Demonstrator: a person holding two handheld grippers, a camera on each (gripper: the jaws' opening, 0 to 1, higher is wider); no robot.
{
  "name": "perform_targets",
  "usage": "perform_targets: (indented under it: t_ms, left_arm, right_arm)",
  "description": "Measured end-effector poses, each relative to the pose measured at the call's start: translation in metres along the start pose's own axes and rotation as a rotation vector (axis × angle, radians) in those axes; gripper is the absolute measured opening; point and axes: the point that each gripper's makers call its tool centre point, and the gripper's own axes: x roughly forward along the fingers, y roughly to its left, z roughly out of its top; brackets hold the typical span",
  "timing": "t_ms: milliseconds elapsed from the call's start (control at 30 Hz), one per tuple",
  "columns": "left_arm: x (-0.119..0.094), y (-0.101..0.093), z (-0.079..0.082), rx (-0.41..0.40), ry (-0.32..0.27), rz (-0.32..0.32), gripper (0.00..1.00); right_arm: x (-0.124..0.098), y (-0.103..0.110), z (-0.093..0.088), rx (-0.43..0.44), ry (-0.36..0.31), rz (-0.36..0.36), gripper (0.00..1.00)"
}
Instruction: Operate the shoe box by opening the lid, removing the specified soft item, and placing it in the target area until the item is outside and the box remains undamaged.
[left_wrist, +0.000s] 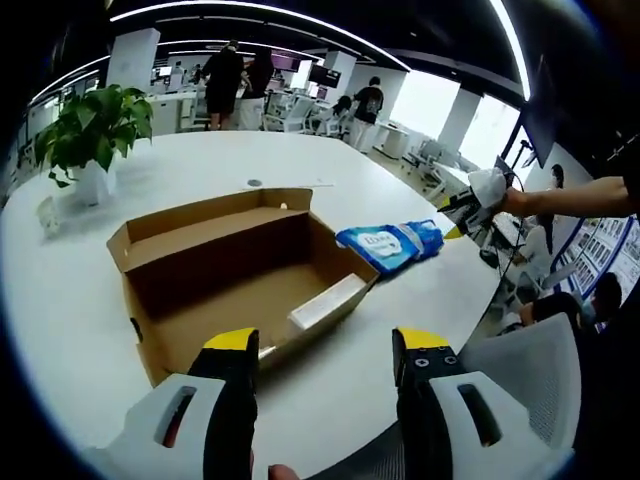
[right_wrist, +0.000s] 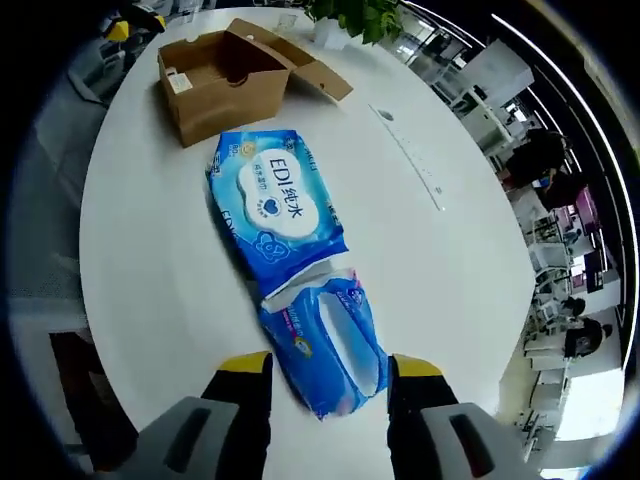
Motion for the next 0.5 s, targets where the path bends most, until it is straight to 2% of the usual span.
perform_targets:
  t_ms: [267,500]
  left_arm:
    - [-0.003,0.005,0.003,-0.002,-0.016,-0.011,0.55]
    - [-0.009,0.013,0.001,-0.019,-0.028,-0.008,0.55]
  right_arm:
    - [-0.014,-0.006,0.032,0.046,-0.060,-0.028,0.44]
    - [-0.020,-0.014,0.082,0.006,-0.118,-0.047,0.44]
